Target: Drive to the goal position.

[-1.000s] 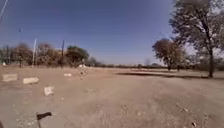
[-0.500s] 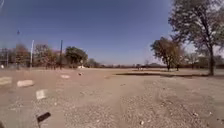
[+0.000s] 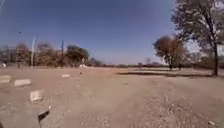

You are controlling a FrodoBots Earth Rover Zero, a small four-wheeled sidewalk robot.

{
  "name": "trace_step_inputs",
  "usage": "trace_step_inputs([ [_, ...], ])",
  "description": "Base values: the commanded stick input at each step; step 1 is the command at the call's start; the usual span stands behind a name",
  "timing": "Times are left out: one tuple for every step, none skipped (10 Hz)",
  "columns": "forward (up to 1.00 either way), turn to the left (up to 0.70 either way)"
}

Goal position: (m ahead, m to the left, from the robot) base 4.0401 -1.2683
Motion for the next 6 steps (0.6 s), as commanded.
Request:
trace_step_inputs([
  [0.50,0.00],
  [0.50,0.00],
  [0.50,0.00],
  [0.50,0.00],
  [0.50,0.00],
  [0.50,0.00],
])
